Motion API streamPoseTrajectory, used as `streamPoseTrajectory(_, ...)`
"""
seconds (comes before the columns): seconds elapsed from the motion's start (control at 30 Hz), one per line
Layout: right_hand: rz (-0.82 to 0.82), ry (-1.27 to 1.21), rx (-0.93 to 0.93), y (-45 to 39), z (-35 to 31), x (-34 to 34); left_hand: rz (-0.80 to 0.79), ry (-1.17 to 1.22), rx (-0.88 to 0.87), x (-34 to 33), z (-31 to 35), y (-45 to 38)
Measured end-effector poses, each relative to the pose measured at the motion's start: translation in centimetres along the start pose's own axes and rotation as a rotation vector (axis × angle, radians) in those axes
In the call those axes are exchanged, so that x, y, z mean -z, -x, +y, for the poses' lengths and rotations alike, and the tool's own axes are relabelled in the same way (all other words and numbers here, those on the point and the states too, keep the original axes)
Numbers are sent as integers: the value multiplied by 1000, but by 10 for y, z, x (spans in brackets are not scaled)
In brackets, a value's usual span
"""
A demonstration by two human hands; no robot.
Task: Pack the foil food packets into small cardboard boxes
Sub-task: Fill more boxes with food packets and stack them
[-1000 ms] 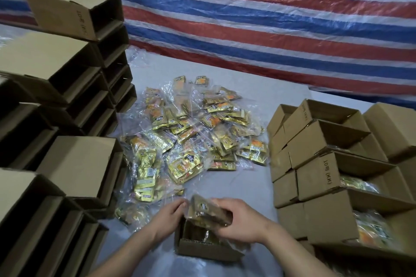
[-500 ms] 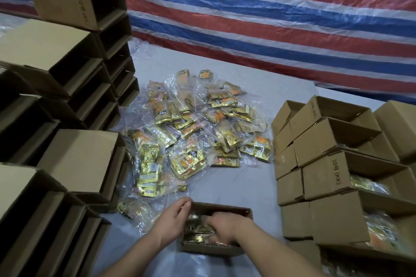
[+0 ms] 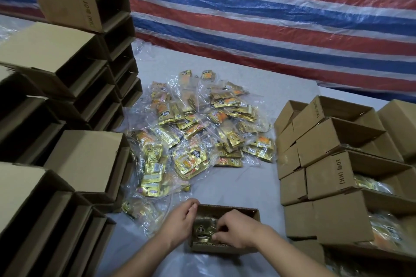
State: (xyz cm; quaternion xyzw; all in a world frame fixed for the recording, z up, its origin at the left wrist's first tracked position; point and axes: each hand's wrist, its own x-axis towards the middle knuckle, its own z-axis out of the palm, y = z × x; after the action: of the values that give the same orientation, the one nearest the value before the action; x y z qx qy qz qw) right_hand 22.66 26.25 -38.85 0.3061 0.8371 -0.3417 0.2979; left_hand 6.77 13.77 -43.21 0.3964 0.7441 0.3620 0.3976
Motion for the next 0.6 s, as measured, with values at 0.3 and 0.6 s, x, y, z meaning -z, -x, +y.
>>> streamPoseTrajectory(0.3, -302, -201, -301, -20, -6, -23, -60, -54, -15, -4, 4, -4)
streamPoseTrajectory(0.6, -184, -271, -263, 0, -7, -25, -74, -56, 28, -3, 13, -1)
